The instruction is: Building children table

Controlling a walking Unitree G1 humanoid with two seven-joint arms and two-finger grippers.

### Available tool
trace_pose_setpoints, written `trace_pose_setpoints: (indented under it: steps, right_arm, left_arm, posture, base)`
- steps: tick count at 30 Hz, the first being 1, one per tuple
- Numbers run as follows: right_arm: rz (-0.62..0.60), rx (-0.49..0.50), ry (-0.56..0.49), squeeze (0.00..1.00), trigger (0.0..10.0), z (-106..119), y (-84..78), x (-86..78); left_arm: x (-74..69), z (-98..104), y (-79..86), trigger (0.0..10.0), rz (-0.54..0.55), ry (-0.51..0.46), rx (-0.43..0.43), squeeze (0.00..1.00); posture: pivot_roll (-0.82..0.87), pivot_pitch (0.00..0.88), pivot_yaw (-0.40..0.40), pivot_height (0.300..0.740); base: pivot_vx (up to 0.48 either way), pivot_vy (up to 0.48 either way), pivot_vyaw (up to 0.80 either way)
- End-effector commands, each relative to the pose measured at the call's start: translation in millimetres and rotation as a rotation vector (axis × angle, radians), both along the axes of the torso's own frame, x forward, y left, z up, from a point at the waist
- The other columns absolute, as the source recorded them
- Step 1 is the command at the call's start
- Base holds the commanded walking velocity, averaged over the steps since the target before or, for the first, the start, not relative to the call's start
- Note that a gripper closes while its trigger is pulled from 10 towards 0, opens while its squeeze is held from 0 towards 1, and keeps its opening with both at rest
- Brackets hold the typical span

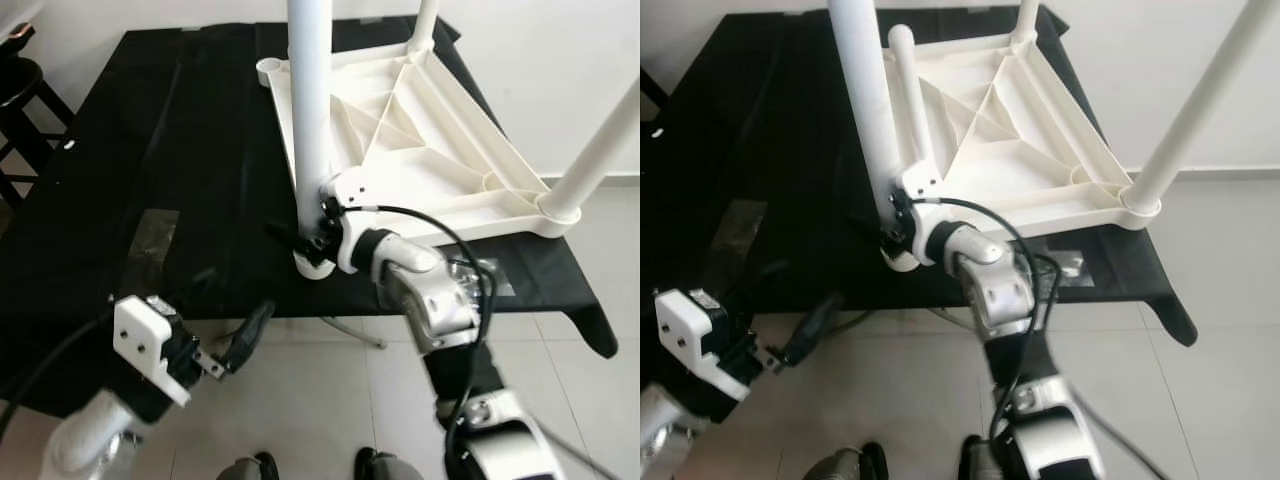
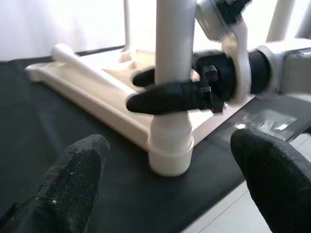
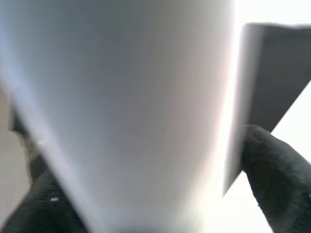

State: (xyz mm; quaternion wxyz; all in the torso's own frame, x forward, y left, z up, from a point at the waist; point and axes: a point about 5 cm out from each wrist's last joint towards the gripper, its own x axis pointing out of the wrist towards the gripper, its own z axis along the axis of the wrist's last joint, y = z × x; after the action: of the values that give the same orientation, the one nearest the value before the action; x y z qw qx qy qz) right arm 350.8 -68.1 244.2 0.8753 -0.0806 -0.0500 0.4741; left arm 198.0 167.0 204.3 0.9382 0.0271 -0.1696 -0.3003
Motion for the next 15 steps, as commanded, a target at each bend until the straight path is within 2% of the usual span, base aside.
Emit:
trace_pose_setpoints:
  steps: [1, 2, 3, 4, 5, 6, 7, 8, 14, 15]
  right_arm:
    - [0.185, -0.028, -0.033, 0.27, 10.0, 12, -3.4, -2.4]
    - [0.185, -0.028, -0.033, 0.27, 10.0, 12, -3.4, -2.4]
    - [0.257, -0.060, -0.041, 0.27, 10.0, 16, -6.6, -3.3]
    - [0.316, -0.107, -0.068, 0.00, 10.0, 20, -9.6, -2.6]
    - [0.385, -0.142, -0.069, 0.00, 10.0, 21, -12.3, -3.1]
    - [0.385, -0.142, -0.069, 0.00, 10.0, 21, -12.3, -3.1]
    - [0.488, -0.180, -0.061, 0.00, 10.0, 24, -16.9, -2.4]
    - [0.514, -0.185, -0.050, 0.00, 10.0, 25, -18.3, -2.1]
    - [0.550, -0.186, -0.031, 0.00, 10.0, 29, -19.3, 0.5]
    - [0.555, -0.164, -0.022, 0.00, 8.2, 31, -19.3, 3.2]
  left_arm:
    - [-2.4, 7, -0.8, 10.0, -0.052, 0.000, 0.022, 0.00]
    - [-2.4, 7, -0.8, 10.0, -0.052, 0.000, 0.022, 0.00]
    - [-2.0, 10, -1.4, 10.0, -0.068, -0.004, 0.026, 0.00]
    - [-1.9, 12, -1.7, 10.0, -0.090, -0.008, 0.034, 0.00]
    - [-1.9, 15, -1.0, 10.0, -0.112, -0.011, 0.042, 0.00]
    - [-1.9, 15, -1.0, 10.0, -0.112, -0.011, 0.042, 0.00]
    - [-1.3, 19, 2.7, 10.0, -0.153, -0.008, 0.069, 0.00]
    - [-1.1, 19, 4.2, 10.0, -0.165, -0.005, 0.082, 0.00]
    - [2.6, 18, 10.6, 10.0, -0.156, 0.006, 0.102, 0.00]
    - [4.6, 15, 13.5, 10.0, -0.141, 0.017, 0.106, 0.00]
  posture:
    - [0.04, 0.230, 0.022, 0.740]
    - [0.04, 0.230, 0.022, 0.740]
    - [0.04, 0.230, 0.022, 0.740]
    - [0.04, 0.230, 0.024, 0.740]
    - [0.05, 0.232, 0.025, 0.740]
    - [0.05, 0.232, 0.025, 0.740]
    - [0.05, 0.234, 0.023, 0.740]
    - [0.05, 0.234, 0.023, 0.740]
    - [0.05, 0.238, 0.026, 0.740]
    - [0.05, 0.239, 0.026, 0.740]
  base:
    - [0.000, 0.000, 0.00]
    - [0.000, 0.000, 0.00]
    - [0.000, 0.000, 0.00]
    - [0.000, 0.000, 0.00]
    - [0.000, 0.000, 0.00]
    - [0.000, 0.000, 0.00]
    - [0.000, 0.000, 0.00]
    - [0.000, 0.000, 0.00]
    - [0.000, 0.000, 0.00]
    - [0.000, 0.000, 0.00]
